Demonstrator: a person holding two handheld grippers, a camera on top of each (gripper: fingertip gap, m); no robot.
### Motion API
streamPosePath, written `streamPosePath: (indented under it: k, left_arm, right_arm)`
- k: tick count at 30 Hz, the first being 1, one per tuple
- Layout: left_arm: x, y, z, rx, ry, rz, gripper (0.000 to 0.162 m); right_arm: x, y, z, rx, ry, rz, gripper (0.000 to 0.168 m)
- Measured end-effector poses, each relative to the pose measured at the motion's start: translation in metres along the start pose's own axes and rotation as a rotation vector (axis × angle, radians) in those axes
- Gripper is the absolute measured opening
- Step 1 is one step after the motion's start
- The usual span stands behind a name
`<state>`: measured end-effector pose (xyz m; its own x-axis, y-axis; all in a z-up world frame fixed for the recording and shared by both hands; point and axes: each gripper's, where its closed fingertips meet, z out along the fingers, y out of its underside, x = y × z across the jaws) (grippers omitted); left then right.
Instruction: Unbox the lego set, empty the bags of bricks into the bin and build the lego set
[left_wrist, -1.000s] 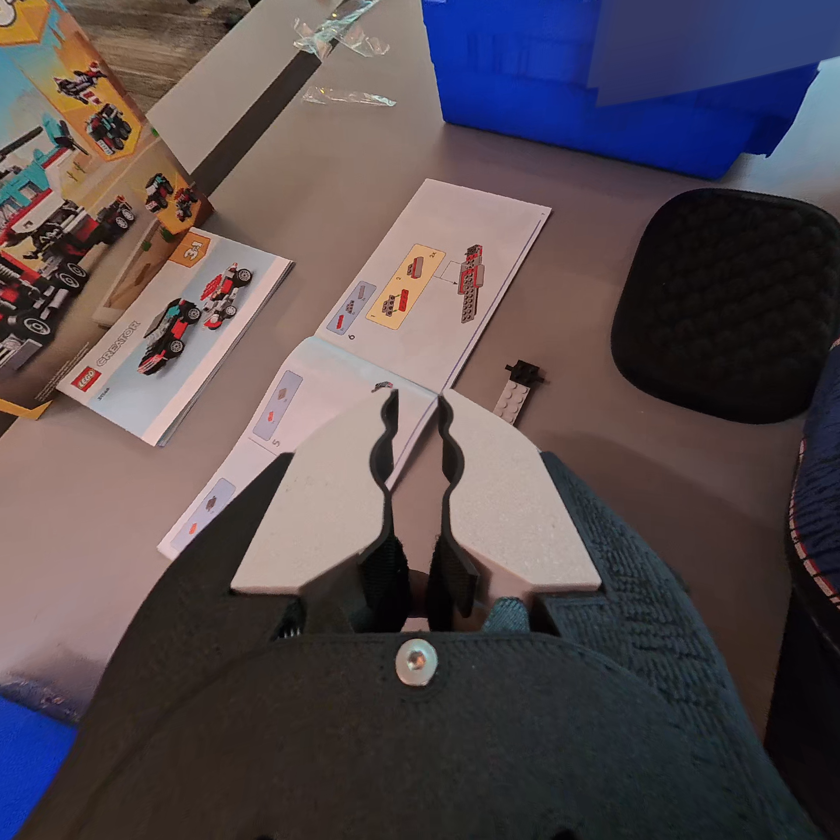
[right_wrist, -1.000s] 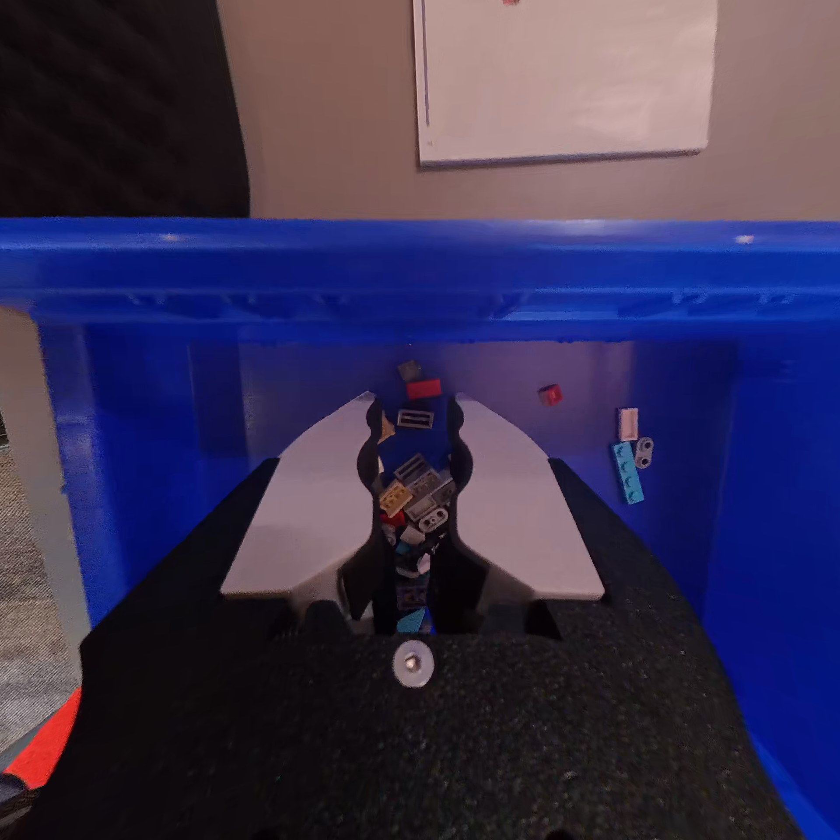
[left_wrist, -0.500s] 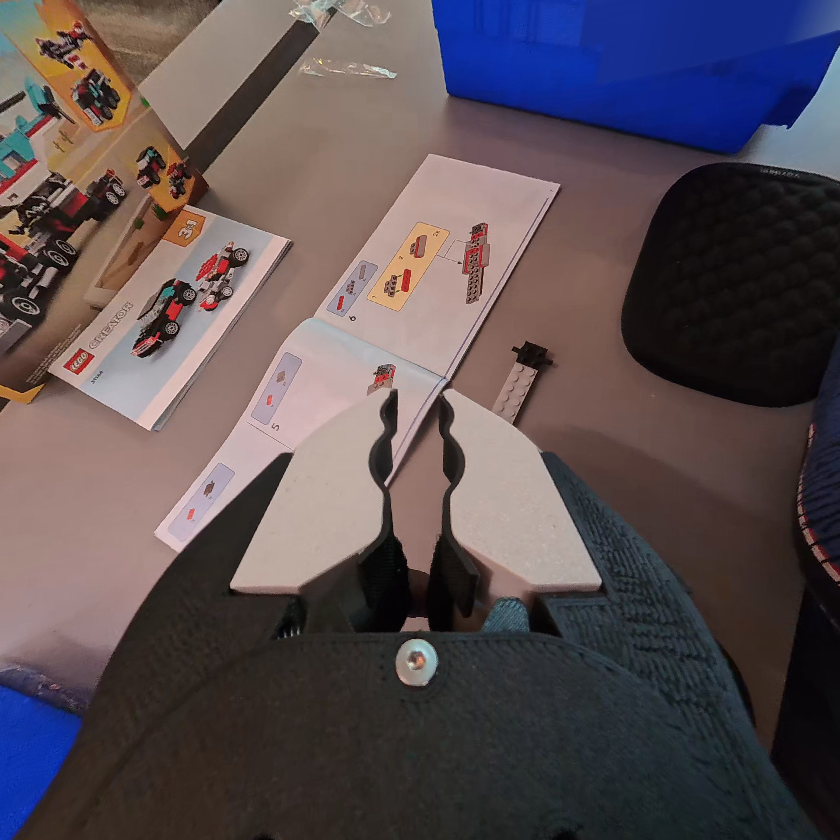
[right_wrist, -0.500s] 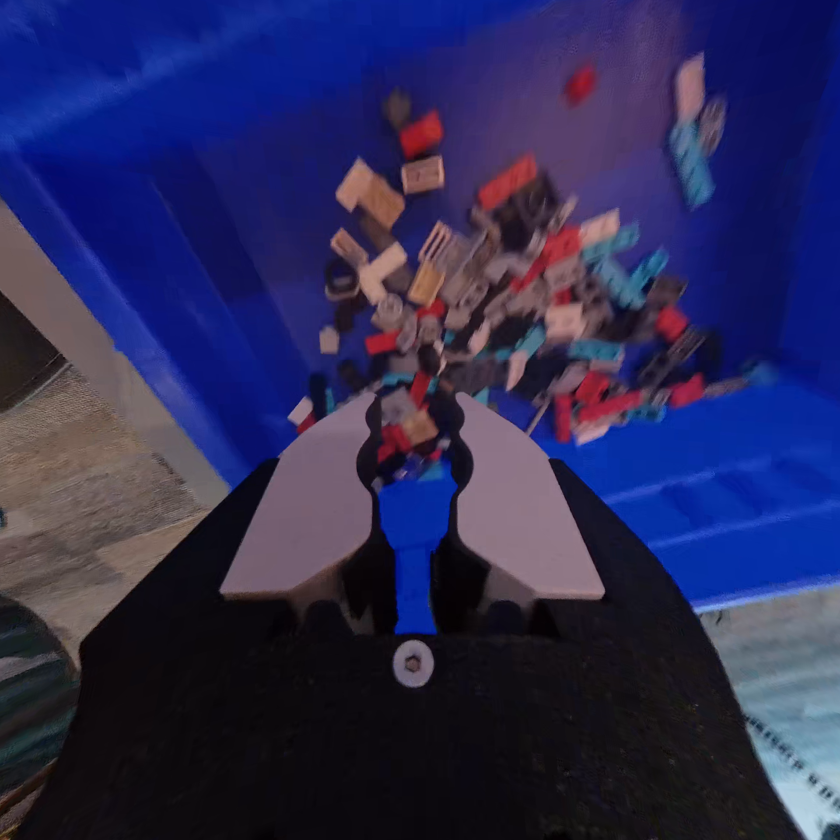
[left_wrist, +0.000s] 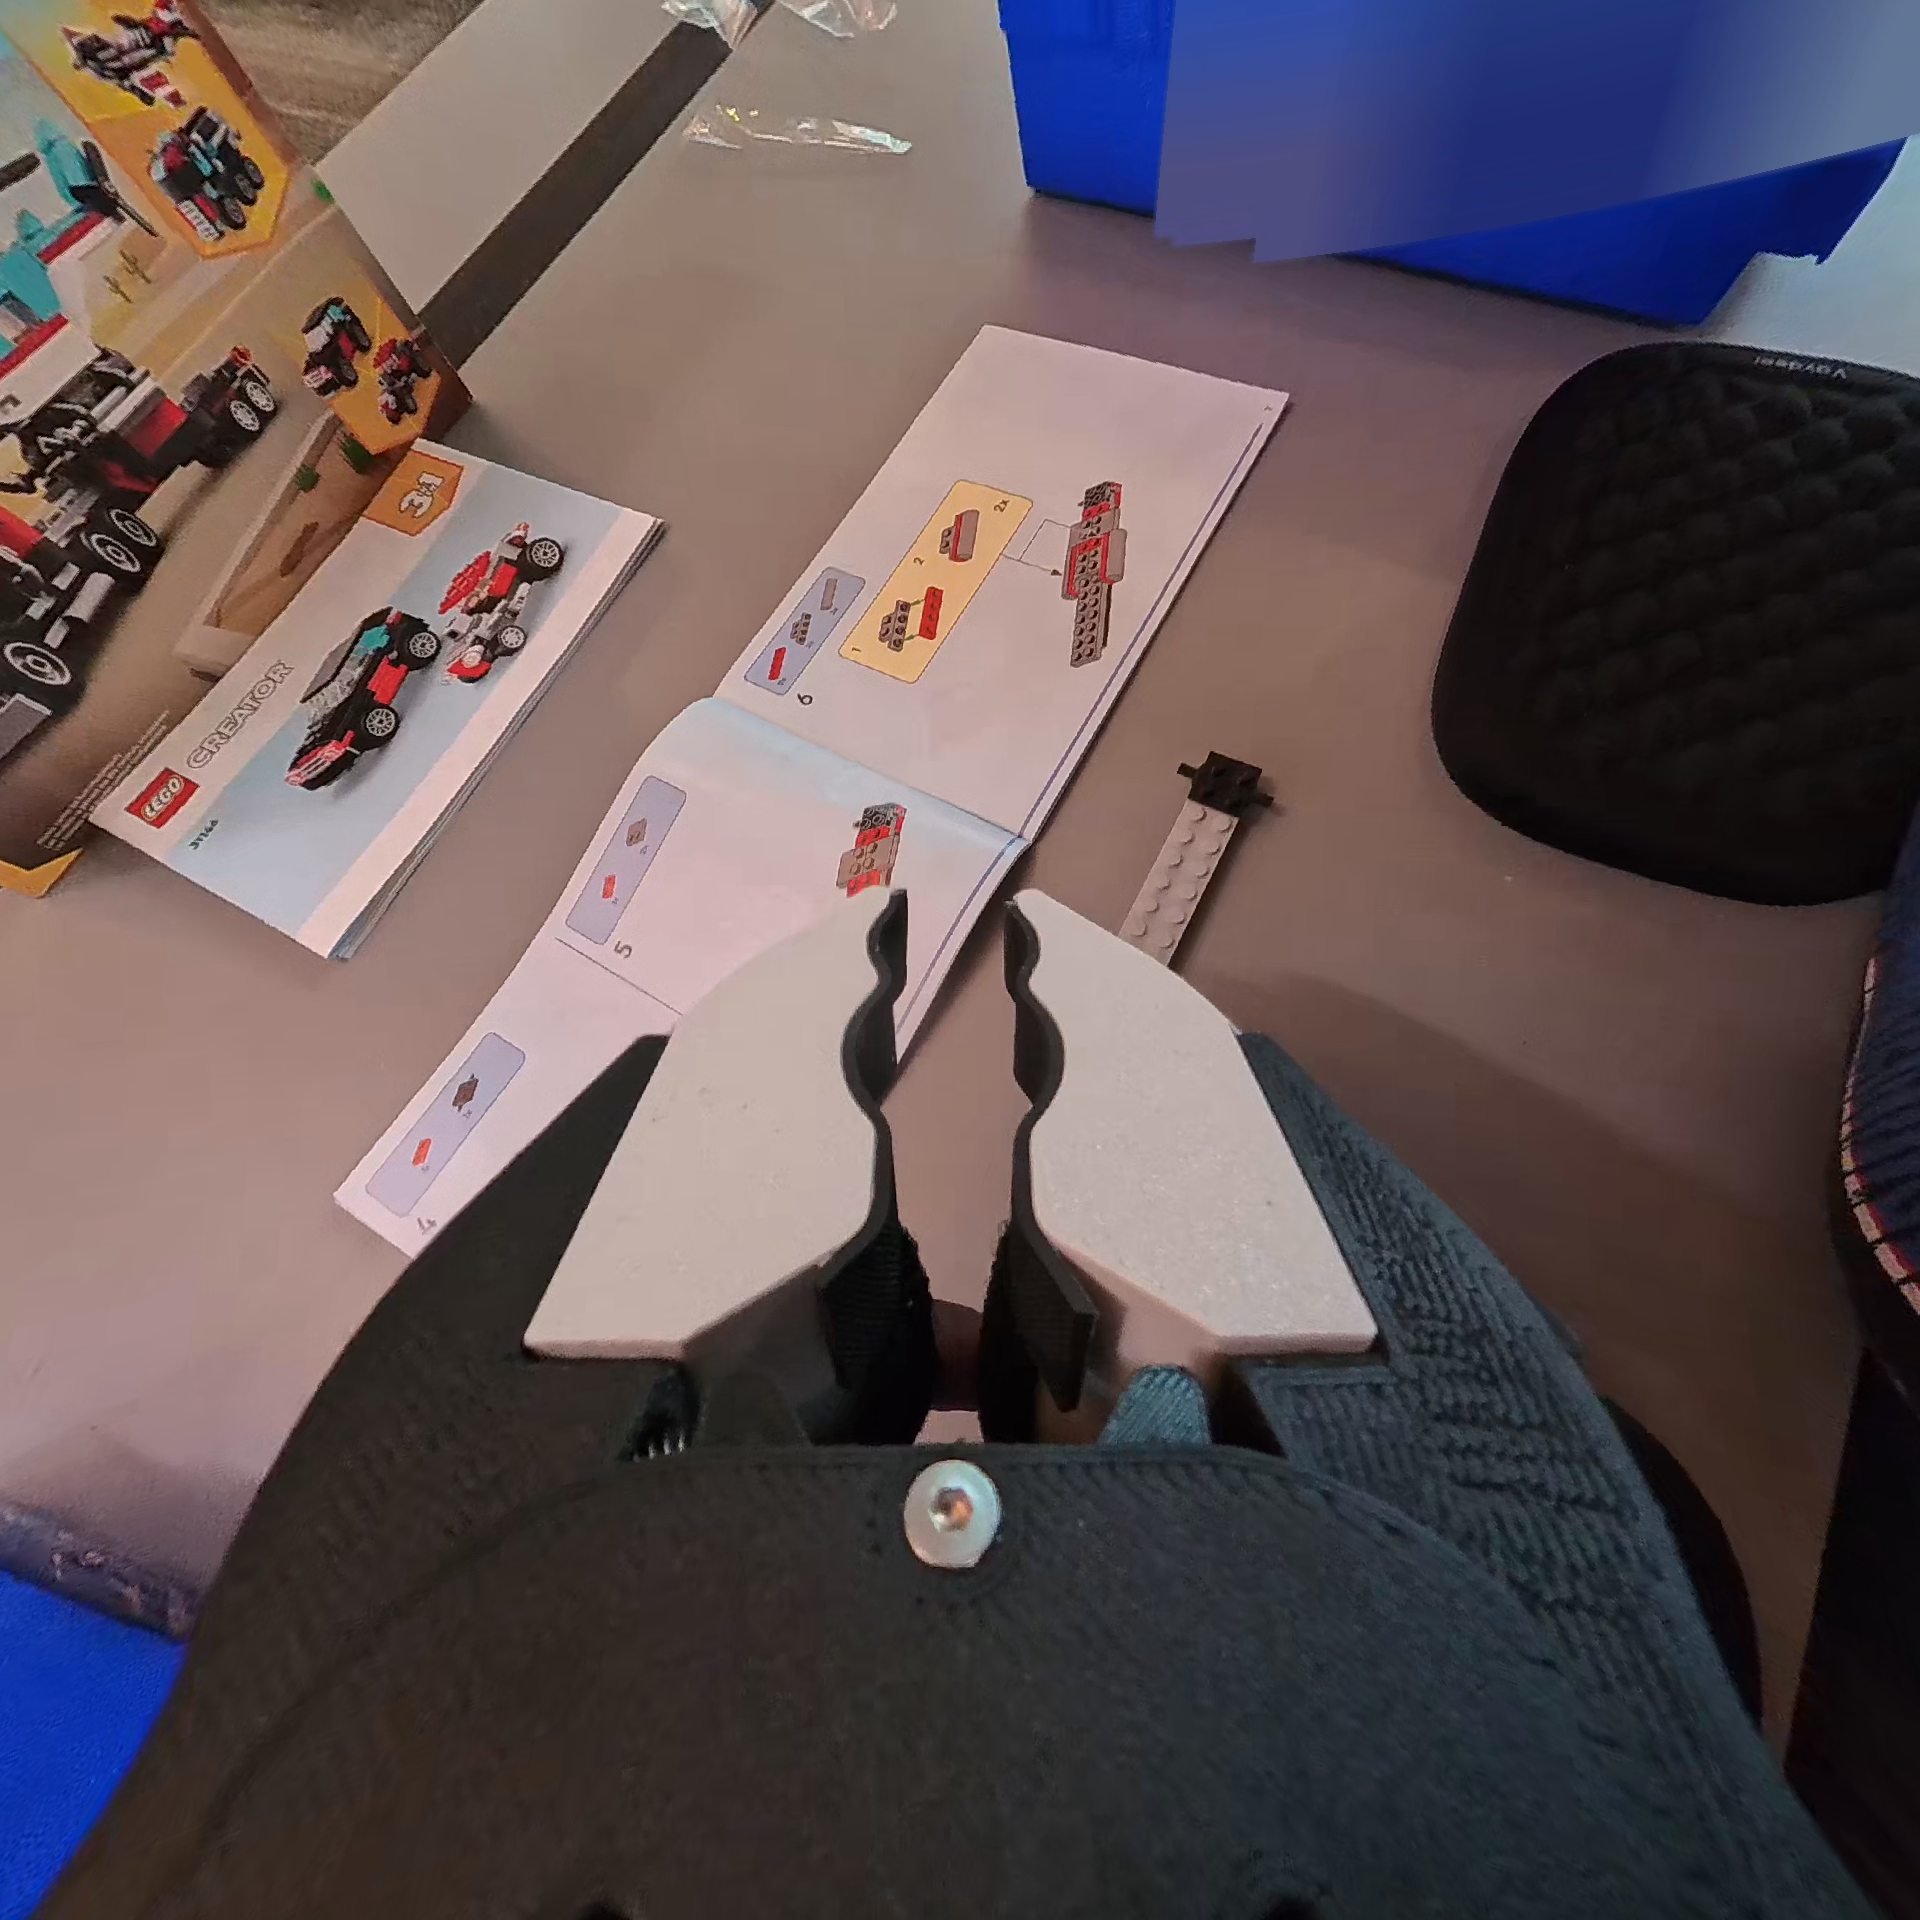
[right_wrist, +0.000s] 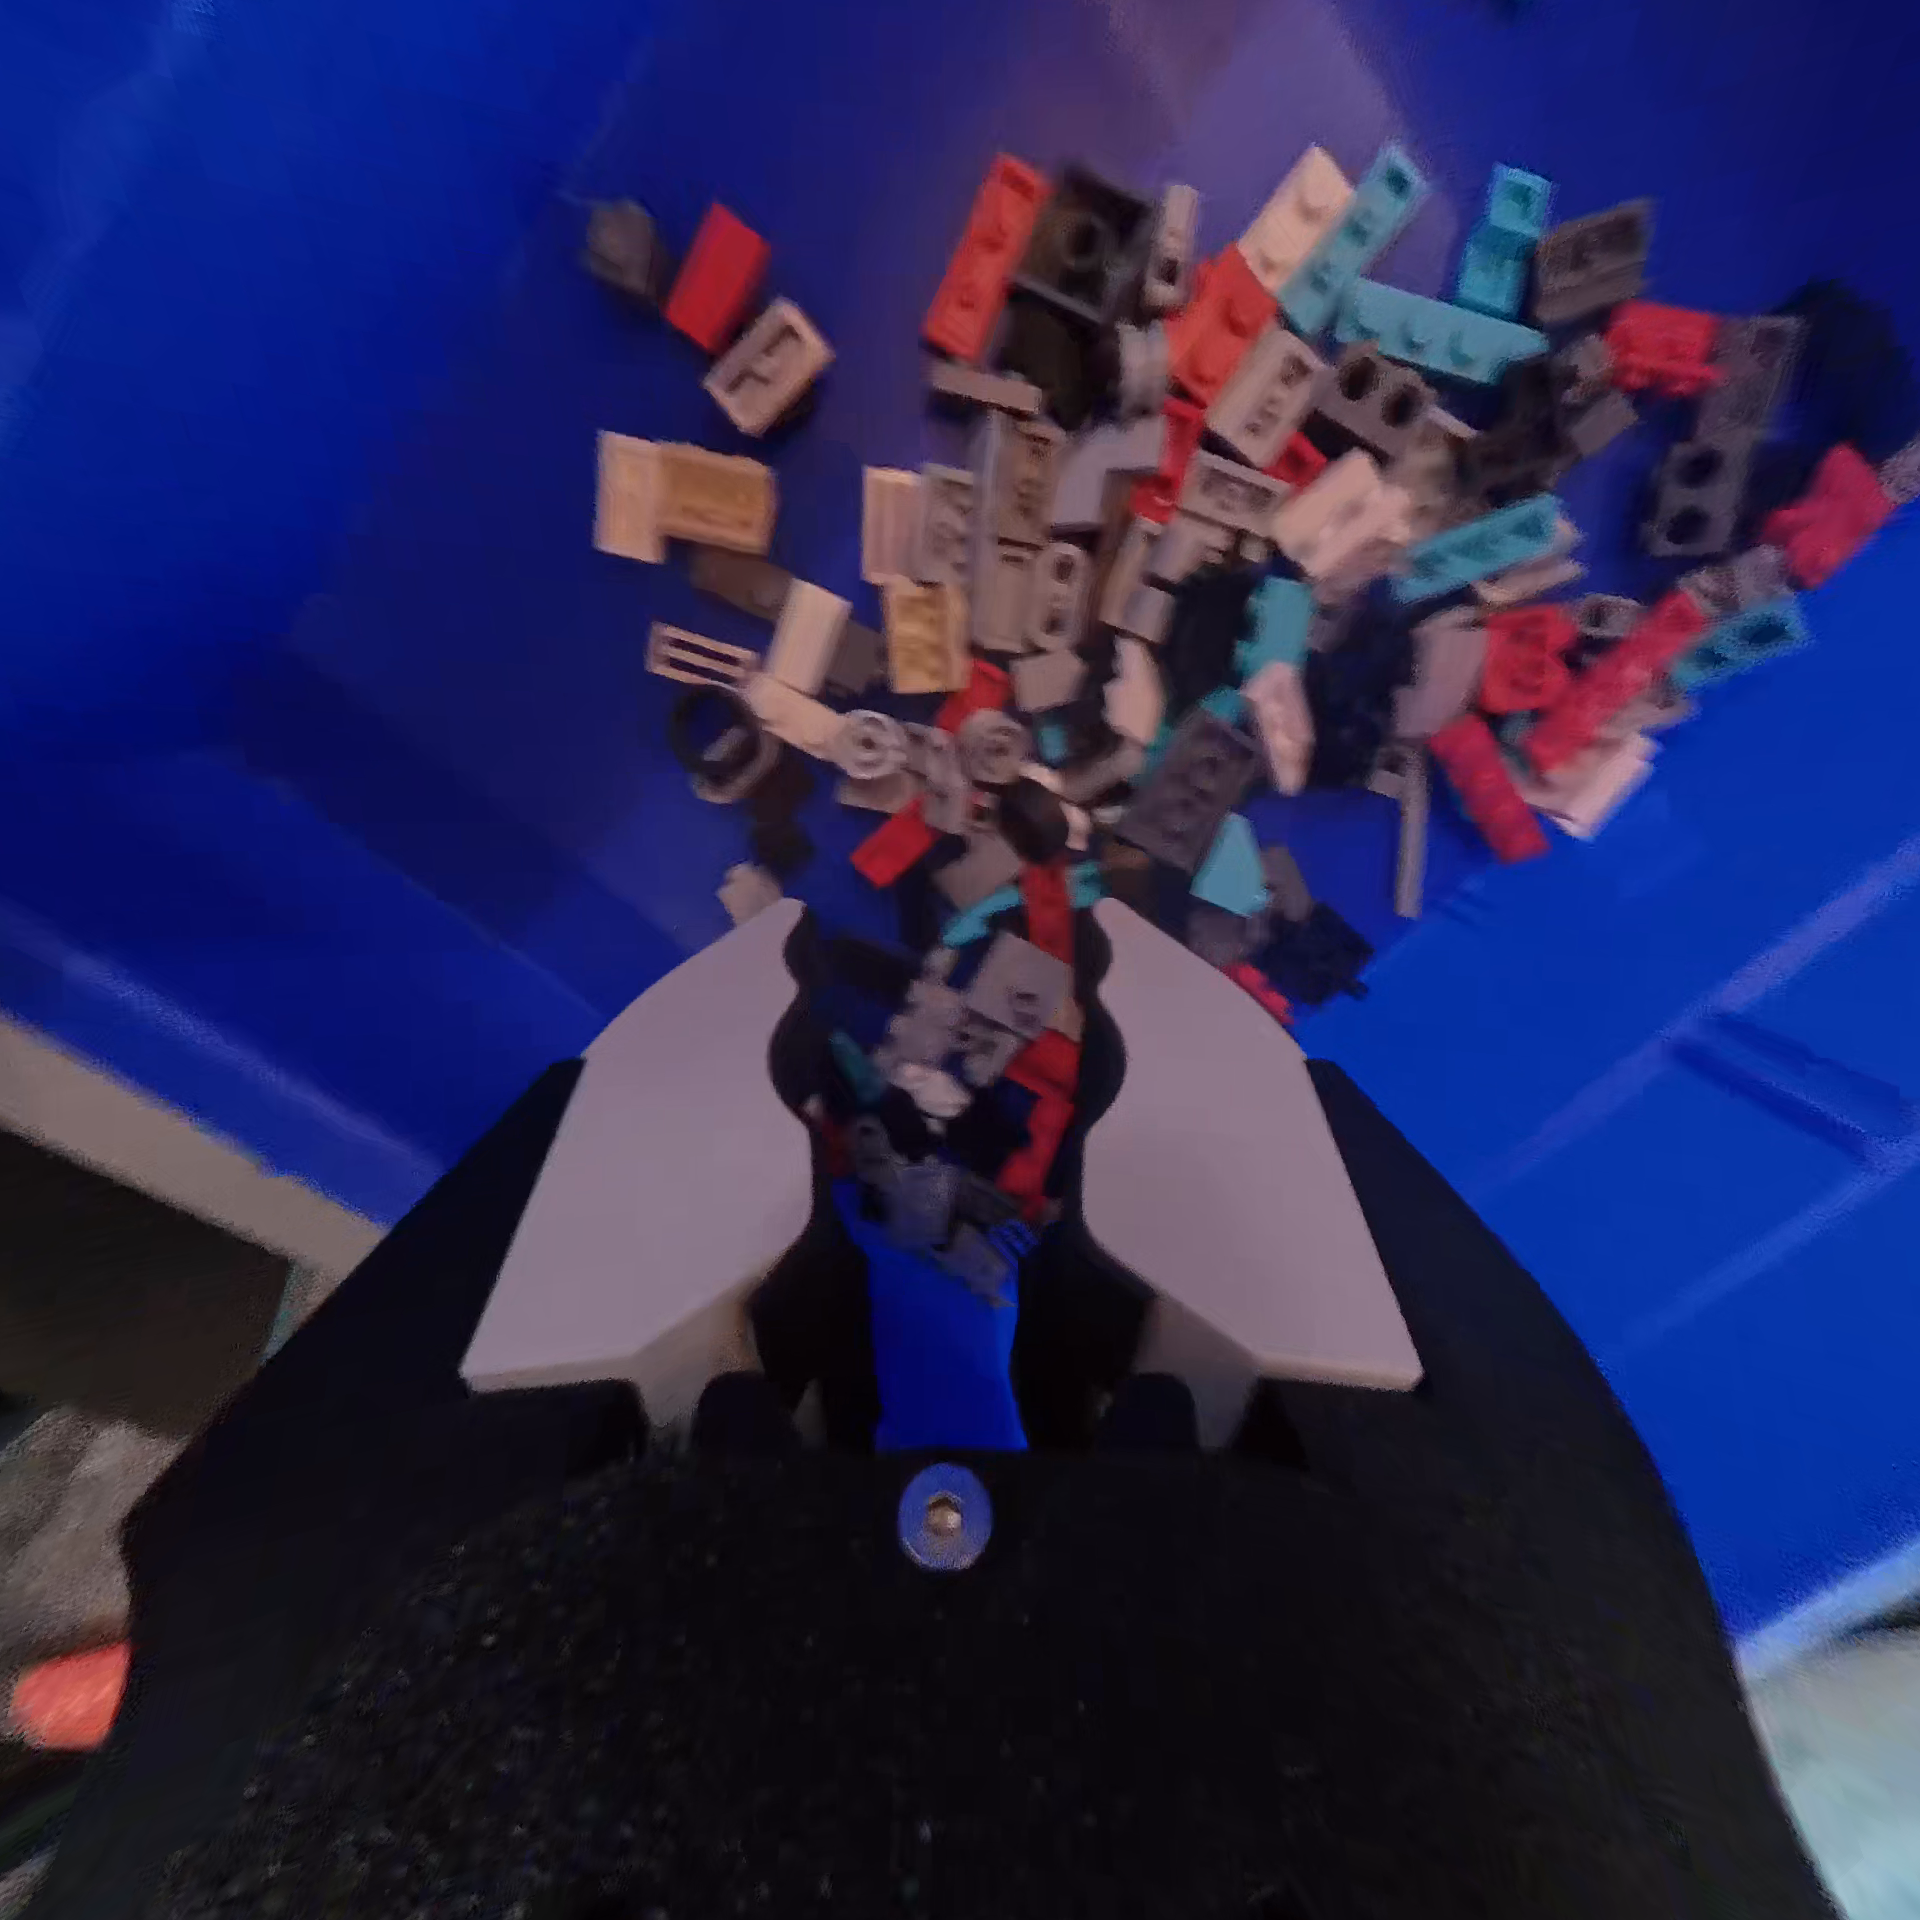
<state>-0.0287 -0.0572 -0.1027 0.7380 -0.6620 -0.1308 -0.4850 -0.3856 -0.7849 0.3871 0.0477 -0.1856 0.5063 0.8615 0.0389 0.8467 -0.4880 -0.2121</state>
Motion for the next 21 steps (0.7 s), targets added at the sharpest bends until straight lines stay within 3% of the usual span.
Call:
streamPosePath:
  k: [2, 4, 7, 10, 14, 19, 21]
  left_arm:
    - [0.000, 0.001, 0.000, 0.004, -0.001, -0.006, 0.018]
    - [0.000, 0.002, 0.000, 0.006, -0.001, -0.010, 0.018]
    - [0.001, 0.003, 0.000, 0.013, 0.002, -0.009, 0.018]
    - [0.000, 0.005, -0.003, 0.024, -0.004, -0.005, 0.018]
    - [-0.004, 0.007, -0.012, 0.059, -0.018, -0.013, 0.017]
    - [-0.009, 0.014, -0.021, 0.085, -0.026, -0.031, 0.017]
    - [-0.009, 0.019, -0.023, 0.087, -0.022, -0.036, 0.017]
  right_arm:
    - [-0.035, -0.007, -0.002, 0.043, -0.216, -0.017, 0.036]
    - [-0.044, -0.013, -0.006, 0.063, -0.262, -0.023, 0.036]
    - [-0.013, -0.038, -0.018, 0.166, -0.113, -0.003, 0.039]
    - [0.041, -0.069, -0.028, 0.229, 0.098, 0.022, 0.032]
    - [0.102, -0.069, -0.030, 0.043, 0.302, 0.006, 0.006]
    - [0.127, -0.063, -0.013, -0.106, 0.458, 0.000, 0.001]
    - [0.124, -0.058, 0.001, -0.166, 0.435, 0.001, 0.000]
